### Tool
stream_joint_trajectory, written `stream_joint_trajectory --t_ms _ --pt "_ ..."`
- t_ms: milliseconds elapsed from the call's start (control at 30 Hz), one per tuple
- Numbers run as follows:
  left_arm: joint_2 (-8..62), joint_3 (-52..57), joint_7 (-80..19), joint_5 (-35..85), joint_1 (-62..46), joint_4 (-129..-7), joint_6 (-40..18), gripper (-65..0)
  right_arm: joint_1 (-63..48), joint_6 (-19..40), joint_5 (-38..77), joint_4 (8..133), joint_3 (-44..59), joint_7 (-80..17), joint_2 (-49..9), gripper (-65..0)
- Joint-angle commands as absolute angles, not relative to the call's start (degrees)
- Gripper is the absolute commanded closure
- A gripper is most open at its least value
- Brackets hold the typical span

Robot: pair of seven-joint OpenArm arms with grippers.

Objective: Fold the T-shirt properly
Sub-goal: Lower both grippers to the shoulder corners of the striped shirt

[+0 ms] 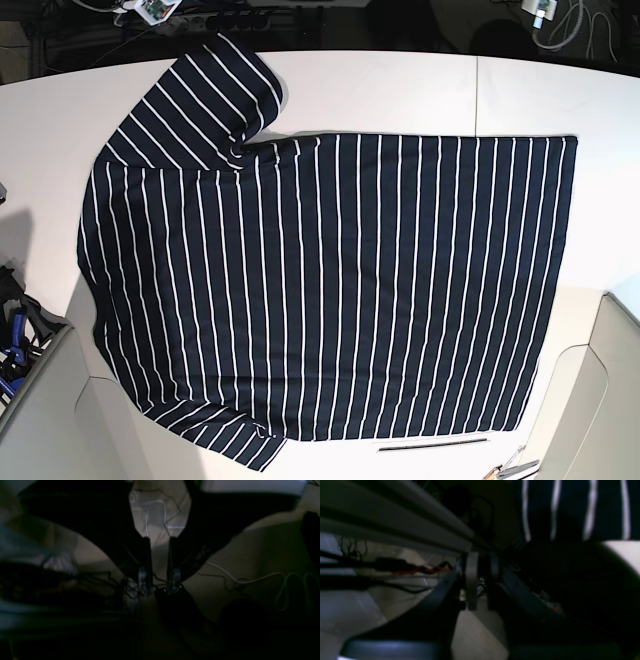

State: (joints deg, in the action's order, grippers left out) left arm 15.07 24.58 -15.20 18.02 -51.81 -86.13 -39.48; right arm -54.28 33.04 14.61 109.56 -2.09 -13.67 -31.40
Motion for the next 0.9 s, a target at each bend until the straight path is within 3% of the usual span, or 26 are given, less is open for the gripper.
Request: stream_joint_trajectory --t_ms 0,133,267,400,467,667,867 --pt "15.5 26.3 -16.0 19.9 -53.0 -87.7 -40.0 -13.6 -54.8 33.5 16.8 111.6 -1.0 -13.7 -31.9 -5.8" --pt "16.8 30.7 -21.5 29.1 -53.7 -90.8 -40.0 -13.7 -54.7 33.4 23.2 116.7 2.5 -19.7 -31.9 -7.6" --pt "19.2 33.2 -25.3 36.4 -53.6 -92.5 -40.0 -14.3 -54.6 33.2 31.2 121.8 7.5 -28.1 -31.4 -20.0" --pt "21.6 35.4 -25.7 40.4 -53.6 -93.6 -40.0 -32.6 -54.6 31.6 35.0 122.5 15.9 -29.8 -28.7 -31.7" --pt "22.9 36.3 -25.8 42.4 -53.5 -93.9 -40.0 -37.9 -54.0 31.2 36.1 122.4 19.9 -29.9 -27.3 -32.6" --pt "27.1 38.2 -27.3 47.4 -53.5 -93.9 -40.0 -38.1 -50.4 30.8 38.6 119.9 25.5 -34.1 -26.2 -32.8" --pt "29.9 38.2 -29.0 50.4 -53.1 -93.9 -40.0 -43.5 -47.8 28.2 39.3 112.9 25.5 -34.5 -26.2 -38.6"
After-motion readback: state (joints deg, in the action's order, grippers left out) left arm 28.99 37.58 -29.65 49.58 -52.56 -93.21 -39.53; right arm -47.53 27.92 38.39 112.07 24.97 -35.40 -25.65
